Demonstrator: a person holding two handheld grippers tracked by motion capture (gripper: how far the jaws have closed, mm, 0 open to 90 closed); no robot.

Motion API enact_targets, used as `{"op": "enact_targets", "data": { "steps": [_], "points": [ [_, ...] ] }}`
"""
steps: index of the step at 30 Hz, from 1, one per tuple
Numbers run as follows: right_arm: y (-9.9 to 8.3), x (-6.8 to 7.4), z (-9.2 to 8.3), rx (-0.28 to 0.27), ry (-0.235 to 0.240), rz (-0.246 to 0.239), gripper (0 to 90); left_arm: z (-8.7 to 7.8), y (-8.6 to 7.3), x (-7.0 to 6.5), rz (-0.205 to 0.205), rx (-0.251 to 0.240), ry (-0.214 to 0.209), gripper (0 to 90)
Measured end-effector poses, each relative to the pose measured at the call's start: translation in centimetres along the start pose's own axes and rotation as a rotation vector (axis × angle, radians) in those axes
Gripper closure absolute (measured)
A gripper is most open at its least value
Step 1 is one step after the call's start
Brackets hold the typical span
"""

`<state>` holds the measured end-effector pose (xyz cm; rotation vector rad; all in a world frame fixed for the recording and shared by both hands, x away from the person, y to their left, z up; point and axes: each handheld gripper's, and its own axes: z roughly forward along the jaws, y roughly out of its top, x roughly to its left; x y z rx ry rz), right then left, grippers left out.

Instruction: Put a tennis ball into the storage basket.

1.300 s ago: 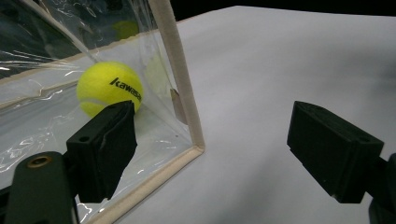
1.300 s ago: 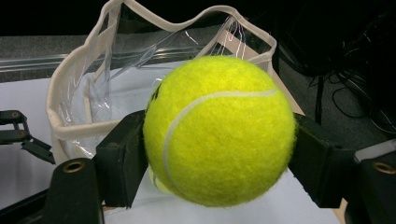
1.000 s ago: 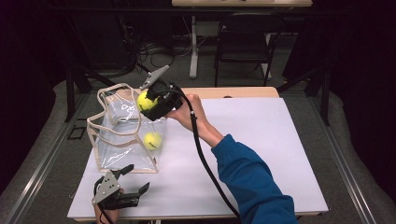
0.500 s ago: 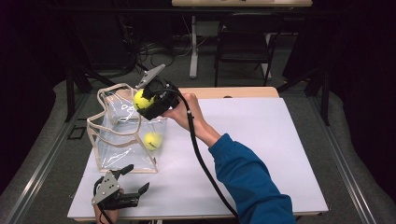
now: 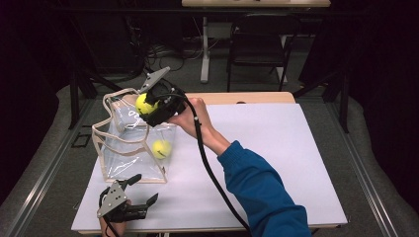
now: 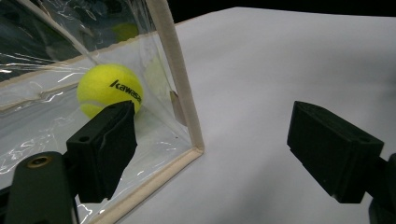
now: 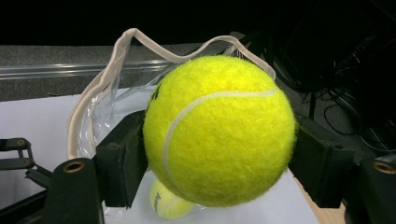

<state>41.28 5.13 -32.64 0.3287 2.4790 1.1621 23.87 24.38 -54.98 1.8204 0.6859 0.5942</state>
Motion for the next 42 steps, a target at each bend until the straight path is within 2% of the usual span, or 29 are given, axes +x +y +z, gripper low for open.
{"op": "enact_targets", "data": {
  "steps": [17, 42],
  "points": [
    [1.0, 1.1, 0.4, -0.029, 0.005, -0.031, 26.2, 0.0, 0.0, 0.0, -0.005, 0.0, 0.0, 16.0],
    [1.8, 1.9, 1.4, -0.006, 0.017, -0.054, 26.2, -0.1, 0.0, 0.0, -0.004, -0.004, 0.001, 16.0]
  ]
}}
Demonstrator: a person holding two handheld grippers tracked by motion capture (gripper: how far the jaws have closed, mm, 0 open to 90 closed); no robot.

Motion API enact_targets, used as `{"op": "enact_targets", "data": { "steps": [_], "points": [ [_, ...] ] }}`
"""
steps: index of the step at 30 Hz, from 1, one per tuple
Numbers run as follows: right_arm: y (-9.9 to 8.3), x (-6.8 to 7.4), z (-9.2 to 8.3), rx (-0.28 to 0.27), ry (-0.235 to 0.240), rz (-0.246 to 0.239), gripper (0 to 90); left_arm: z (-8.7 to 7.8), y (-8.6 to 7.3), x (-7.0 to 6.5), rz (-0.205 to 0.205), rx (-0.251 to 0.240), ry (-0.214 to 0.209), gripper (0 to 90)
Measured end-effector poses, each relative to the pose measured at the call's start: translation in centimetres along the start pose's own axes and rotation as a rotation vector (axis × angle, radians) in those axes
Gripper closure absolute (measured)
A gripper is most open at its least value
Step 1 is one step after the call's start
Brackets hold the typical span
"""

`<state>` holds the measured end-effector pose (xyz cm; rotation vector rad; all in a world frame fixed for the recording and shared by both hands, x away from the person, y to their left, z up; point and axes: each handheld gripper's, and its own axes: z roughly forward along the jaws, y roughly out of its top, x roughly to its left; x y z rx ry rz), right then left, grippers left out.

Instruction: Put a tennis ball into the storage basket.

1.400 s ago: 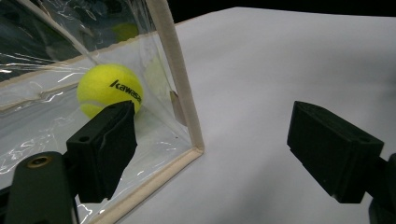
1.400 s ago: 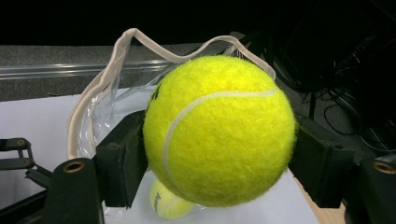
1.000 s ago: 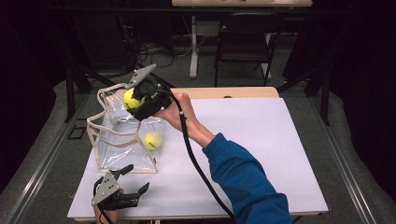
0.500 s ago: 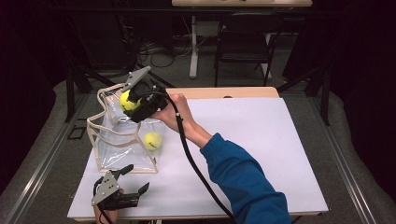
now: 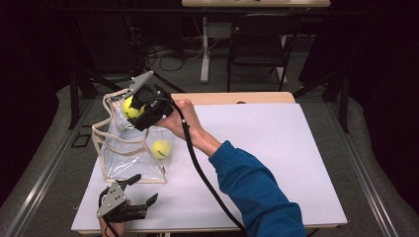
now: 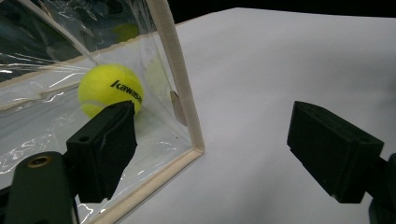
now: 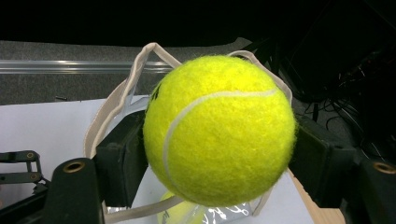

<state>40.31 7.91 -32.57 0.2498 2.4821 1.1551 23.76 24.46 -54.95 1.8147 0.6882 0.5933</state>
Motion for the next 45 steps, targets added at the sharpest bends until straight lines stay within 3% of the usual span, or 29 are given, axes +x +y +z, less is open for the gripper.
{"op": "enact_targets", "data": {
  "steps": [16, 45],
  "points": [
    [0.5, 0.6, 1.2, 0.001, 0.028, -0.013, 26.2, 0.0, 0.0, 0.0, -0.007, 0.0, -0.003, 16.0],
    [-0.1, 0.7, 3.5, 0.05, 0.081, 0.019, 26.0, -0.1, 0.0, 0.0, -0.002, -0.006, -0.008, 16.0]
  ]
}}
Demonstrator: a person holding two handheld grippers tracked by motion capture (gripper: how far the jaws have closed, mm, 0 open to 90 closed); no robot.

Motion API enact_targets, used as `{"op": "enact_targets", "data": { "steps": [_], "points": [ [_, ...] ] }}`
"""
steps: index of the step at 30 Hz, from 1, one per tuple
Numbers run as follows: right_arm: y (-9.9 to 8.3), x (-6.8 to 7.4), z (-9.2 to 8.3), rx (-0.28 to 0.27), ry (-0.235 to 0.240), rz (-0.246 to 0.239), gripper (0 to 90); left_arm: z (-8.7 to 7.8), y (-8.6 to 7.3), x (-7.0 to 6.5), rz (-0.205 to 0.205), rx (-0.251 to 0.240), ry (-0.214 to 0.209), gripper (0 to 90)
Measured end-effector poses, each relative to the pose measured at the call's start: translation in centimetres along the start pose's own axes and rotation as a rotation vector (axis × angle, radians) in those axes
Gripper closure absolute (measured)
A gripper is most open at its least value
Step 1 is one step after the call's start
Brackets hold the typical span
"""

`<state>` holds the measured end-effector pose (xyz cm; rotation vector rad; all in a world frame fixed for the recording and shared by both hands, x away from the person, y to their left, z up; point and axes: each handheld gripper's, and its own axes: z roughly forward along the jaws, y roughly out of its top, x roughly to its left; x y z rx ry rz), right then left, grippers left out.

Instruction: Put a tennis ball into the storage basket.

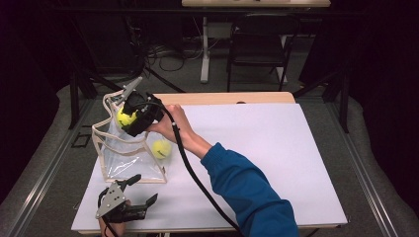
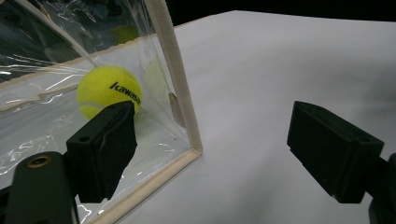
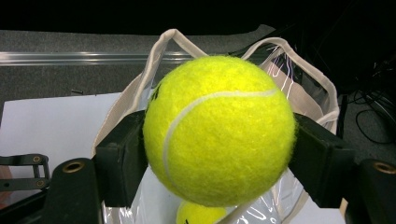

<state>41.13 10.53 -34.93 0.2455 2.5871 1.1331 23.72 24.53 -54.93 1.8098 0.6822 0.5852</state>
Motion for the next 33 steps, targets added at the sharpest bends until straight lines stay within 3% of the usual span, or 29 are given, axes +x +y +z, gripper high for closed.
{"op": "enact_targets", "data": {
  "steps": [13, 27, 31, 33],
  "points": [
    [-0.4, 0.0, 1.0, 0.026, 0.015, 0.01, 25.8, 0.0, 0.0, 0.0, -0.001, -0.001, 0.0, 16.0],
    [-0.6, 0.2, 1.5, 0.038, -0.007, 0.025, 22.0, 0.0, 0.0, 0.0, 0.0, -0.001, 0.001, 16.0],
    [-0.6, 0.0, 0.6, -0.008, -0.022, 0.042, 13.6, -0.1, 0.0, 0.0, 0.004, 0.0, 0.0, 16.0],
    [-0.7, -0.1, 0.1, -0.026, -0.028, 0.049, 13.8, 0.0, 0.0, 0.0, 0.0, -0.002, 0.0, 16.0]
  ]
}}
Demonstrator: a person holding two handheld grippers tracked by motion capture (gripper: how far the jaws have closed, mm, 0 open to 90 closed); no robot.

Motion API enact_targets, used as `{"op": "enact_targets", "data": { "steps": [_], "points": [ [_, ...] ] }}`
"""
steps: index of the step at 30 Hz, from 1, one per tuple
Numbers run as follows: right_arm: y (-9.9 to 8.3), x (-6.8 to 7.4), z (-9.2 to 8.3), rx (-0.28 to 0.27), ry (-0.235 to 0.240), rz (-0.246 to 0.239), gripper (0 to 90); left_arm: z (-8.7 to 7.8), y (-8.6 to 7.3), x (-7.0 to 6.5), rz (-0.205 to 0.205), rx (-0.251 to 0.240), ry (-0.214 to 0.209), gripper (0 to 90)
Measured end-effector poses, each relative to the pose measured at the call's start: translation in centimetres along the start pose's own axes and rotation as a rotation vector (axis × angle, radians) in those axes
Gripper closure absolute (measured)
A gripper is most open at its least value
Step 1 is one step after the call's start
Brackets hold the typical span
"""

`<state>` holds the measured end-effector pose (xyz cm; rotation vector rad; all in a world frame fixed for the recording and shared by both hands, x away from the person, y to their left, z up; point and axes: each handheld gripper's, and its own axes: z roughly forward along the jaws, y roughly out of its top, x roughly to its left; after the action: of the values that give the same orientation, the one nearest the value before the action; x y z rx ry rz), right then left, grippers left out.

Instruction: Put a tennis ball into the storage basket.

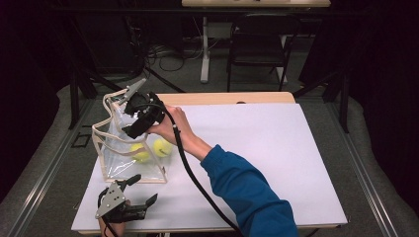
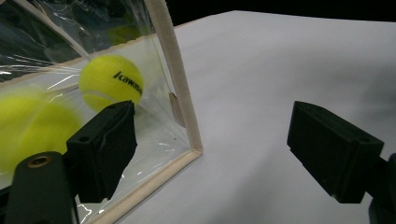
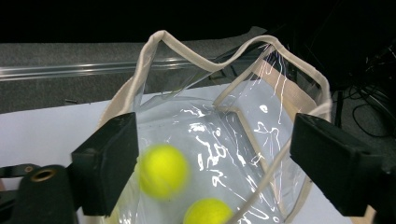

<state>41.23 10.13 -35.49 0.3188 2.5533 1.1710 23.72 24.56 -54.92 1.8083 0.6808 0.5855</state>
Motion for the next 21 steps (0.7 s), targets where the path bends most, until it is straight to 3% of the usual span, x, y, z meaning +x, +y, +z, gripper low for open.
{"op": "enact_targets", "data": {
  "steps": [8, 21],
  "points": [
    [-1.2, -1.2, -2.3, -0.048, 0.015, 0.054, 6.4, 0.1, 0.0, -0.1, 0.001, 0.003, 0.0, 16.0],
    [-4.3, -2.3, -4.1, -0.012, -0.012, 0.077, 0.0, 0.4, 0.0, 0.0, 0.003, 0.007, -0.003, 16.0]
  ]
}}
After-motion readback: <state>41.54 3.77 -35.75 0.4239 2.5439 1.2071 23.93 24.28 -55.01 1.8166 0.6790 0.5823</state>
